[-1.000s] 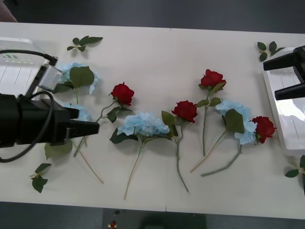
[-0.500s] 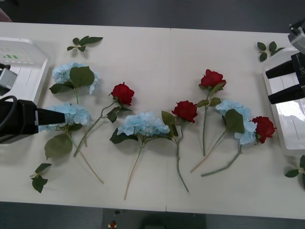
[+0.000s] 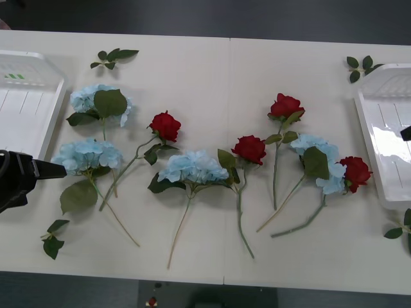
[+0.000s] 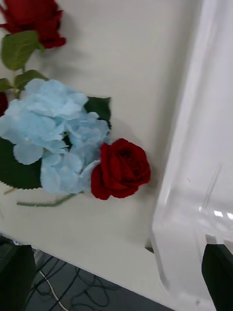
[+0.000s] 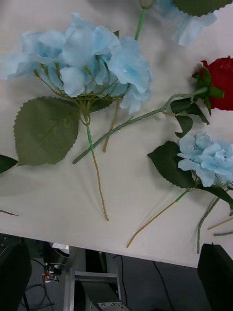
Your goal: Put the red flowers into the right box and the blue flowers into the left box
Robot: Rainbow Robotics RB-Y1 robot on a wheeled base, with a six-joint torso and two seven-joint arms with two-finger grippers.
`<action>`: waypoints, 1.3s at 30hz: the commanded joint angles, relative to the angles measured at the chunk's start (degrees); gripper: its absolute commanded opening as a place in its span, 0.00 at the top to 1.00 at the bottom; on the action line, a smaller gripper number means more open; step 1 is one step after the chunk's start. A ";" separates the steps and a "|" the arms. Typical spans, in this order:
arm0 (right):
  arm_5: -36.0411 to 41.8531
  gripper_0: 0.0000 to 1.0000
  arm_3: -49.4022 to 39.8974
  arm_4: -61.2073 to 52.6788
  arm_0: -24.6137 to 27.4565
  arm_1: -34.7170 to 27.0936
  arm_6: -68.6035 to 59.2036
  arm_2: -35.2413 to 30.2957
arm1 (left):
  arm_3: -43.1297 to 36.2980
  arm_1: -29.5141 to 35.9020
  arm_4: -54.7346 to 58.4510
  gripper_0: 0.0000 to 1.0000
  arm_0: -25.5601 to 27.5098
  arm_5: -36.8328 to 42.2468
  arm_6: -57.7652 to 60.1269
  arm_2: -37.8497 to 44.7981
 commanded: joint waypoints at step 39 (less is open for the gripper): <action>-5.94 0.00 -31.88 27.10 21.50 16.30 -46.13 16.01 | 32.67 -1.69 -13.98 0.00 -31.33 -9.87 2.69 -39.63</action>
